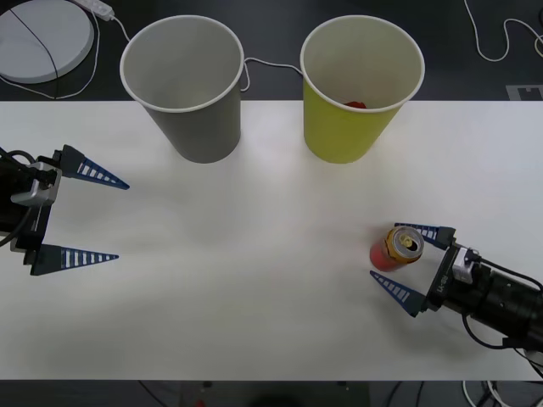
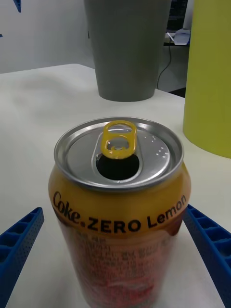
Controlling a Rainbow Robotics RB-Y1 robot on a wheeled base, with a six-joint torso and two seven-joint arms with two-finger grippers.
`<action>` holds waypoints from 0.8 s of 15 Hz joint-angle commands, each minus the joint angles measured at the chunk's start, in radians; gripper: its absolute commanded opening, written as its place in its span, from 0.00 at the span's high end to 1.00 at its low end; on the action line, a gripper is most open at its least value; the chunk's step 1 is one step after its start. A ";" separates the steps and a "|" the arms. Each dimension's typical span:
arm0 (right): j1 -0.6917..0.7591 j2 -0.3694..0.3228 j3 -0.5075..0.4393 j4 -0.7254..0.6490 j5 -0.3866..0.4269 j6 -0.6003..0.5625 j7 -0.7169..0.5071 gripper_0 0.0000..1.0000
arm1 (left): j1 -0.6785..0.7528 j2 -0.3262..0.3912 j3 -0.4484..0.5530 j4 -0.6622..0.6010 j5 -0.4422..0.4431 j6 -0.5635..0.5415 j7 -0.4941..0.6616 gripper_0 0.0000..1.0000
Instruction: Put the can into the green bin and the plastic bottle into the gray bin
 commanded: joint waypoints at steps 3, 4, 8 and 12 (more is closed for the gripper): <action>-0.010 0.015 0.008 -0.002 0.000 0.011 0.015 0.00 | 0.000 0.000 0.000 0.000 0.000 0.000 0.000 0.00; -0.010 0.015 0.010 -0.003 0.002 0.011 0.019 0.07 | 0.000 0.000 0.000 0.000 0.000 0.000 0.000 0.00; -0.010 0.015 0.010 -0.011 0.009 0.011 0.027 1.00 | 0.000 0.000 0.000 0.000 0.000 0.000 0.000 0.00; -0.008 0.015 0.010 -0.012 0.009 0.011 0.019 1.00 | 0.000 0.000 0.000 0.000 0.000 0.000 0.000 0.00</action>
